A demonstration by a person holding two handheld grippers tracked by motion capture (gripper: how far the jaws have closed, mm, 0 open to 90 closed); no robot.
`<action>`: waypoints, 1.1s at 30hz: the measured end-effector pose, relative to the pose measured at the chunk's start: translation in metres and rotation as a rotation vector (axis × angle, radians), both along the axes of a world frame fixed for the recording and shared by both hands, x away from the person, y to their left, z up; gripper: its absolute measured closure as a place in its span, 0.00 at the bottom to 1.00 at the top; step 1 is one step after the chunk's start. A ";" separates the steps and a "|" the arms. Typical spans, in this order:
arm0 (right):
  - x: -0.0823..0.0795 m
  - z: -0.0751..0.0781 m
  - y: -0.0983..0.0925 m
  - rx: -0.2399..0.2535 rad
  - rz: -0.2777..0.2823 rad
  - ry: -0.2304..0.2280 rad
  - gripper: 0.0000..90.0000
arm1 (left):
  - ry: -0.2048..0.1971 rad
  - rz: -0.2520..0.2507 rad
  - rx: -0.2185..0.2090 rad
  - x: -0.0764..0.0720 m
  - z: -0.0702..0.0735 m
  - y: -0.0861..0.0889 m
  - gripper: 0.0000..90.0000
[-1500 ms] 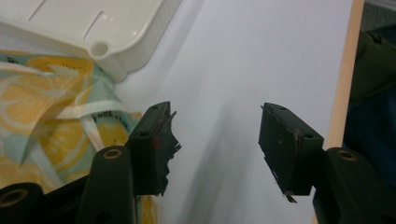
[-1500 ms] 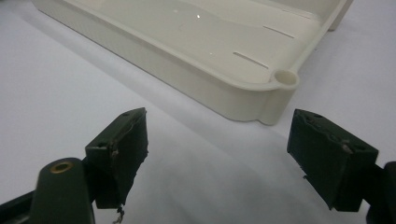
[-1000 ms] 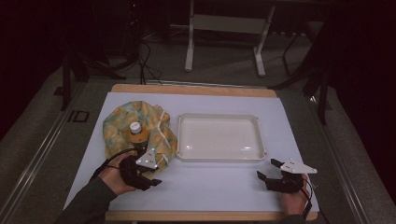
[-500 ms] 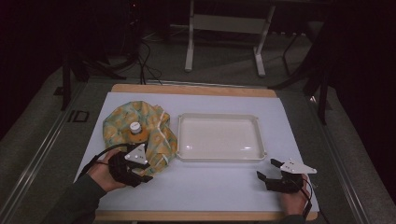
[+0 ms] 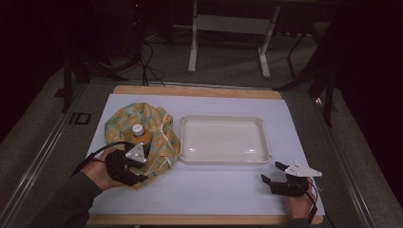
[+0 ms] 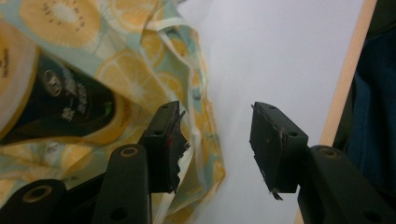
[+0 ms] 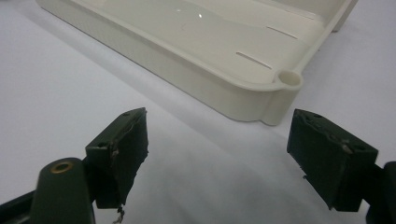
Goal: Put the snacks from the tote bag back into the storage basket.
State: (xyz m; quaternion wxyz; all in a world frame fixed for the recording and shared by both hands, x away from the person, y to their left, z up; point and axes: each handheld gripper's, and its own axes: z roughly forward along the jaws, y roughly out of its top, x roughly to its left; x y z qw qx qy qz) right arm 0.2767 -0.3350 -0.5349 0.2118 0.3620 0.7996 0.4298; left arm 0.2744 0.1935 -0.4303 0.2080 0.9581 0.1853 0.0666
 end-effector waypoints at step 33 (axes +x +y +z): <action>-0.001 0.000 -0.002 0.017 0.009 -0.008 0.22 | 0.032 0.056 0.072 0.024 0.018 0.017 0.58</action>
